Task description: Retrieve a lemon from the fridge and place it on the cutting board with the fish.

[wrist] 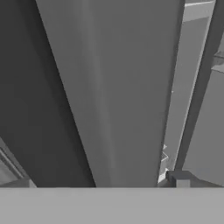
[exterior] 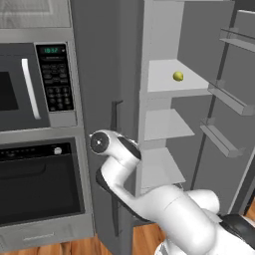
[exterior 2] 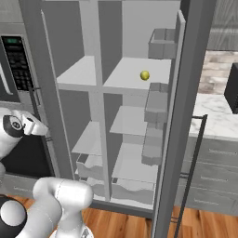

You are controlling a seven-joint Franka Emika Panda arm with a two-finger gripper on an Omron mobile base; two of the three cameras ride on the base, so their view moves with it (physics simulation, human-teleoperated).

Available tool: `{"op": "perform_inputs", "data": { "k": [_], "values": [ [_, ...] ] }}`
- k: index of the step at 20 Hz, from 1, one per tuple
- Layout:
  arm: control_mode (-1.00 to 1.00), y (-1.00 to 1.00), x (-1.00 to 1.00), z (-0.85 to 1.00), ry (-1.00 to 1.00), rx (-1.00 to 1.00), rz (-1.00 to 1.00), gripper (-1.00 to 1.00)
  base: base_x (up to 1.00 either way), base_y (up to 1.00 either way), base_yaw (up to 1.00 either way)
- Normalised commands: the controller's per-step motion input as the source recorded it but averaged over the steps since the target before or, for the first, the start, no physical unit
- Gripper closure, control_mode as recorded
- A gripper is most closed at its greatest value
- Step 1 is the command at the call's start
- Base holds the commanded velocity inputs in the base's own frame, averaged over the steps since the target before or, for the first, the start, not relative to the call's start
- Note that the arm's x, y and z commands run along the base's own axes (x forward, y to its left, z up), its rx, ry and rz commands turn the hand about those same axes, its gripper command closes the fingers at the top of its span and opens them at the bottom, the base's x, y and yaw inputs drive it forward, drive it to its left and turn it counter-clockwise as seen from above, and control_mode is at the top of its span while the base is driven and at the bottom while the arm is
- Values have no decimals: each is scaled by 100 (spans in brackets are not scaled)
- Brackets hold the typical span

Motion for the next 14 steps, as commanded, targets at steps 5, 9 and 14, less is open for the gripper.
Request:
{"op": "perform_inputs", "data": {
  "k": [5,9,14],
  "values": [
    [-100,47,-39,39,11,0,-8,-100,0,0,0],
    [-100,69,-17,44,15,0,-14,-100,0,0,0],
    [-100,59,1,42,15,-8,-13,-100,0,0,0]
  ]
}}
